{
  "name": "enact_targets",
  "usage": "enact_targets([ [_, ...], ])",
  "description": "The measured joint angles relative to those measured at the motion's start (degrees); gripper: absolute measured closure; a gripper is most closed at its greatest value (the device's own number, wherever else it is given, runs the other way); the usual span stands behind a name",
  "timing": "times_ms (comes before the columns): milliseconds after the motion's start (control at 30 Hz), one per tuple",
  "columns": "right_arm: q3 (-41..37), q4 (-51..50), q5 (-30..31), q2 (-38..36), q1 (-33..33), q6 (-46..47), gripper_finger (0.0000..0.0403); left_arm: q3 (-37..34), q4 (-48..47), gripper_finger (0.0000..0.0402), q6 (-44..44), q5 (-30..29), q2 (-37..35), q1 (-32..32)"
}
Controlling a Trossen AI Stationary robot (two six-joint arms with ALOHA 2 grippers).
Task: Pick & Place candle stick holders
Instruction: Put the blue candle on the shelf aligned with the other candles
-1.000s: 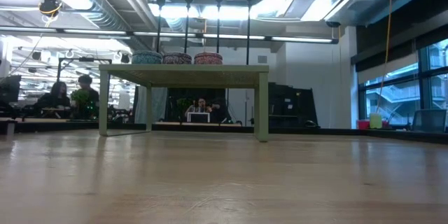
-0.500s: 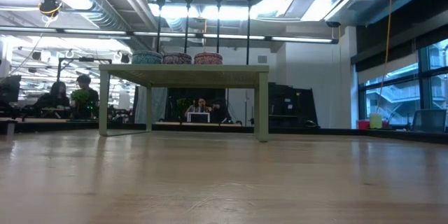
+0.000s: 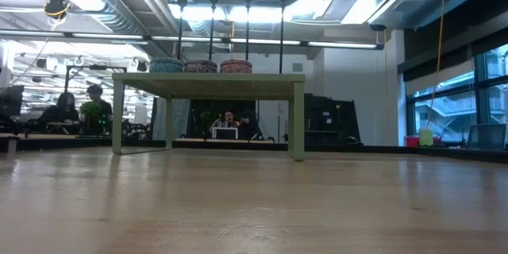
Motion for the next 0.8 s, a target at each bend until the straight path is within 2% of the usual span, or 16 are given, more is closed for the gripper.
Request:
enact_targets([
  [133, 0.0, 2.5, 0.4, 0.0, 0.0, 3.9, 0.0104, 0.0, 0.0, 0.0074, 0.0, 0.0, 0.0, 0.0],
  [367, 0.0, 9.7, -2.0, 0.0, 0.0, 4.1, 0.0104, 0.0, 0.0, 0.0074, 0.0, 0.0, 0.0, 0.0],
  [633, 0.0, 6.5, -3.0, 0.0, 0.1, 4.9, 0.0104, 0.0, 0.0, 0.0074, 0.0, 0.0, 0.0, 0.0],
  [700, 0.0, 5.8, -4.9, 0.0, 0.1, 7.4, 0.0104, 0.0, 0.0, 0.0074, 0.0, 0.0, 0.0, 0.0],
  [800, 0.0, 5.9, -11.3, 0.0, 0.1, 11.3, 0.0104, 0.0, 0.0, 0.0074, 0.0, 0.0, 0.0, 0.0],
])
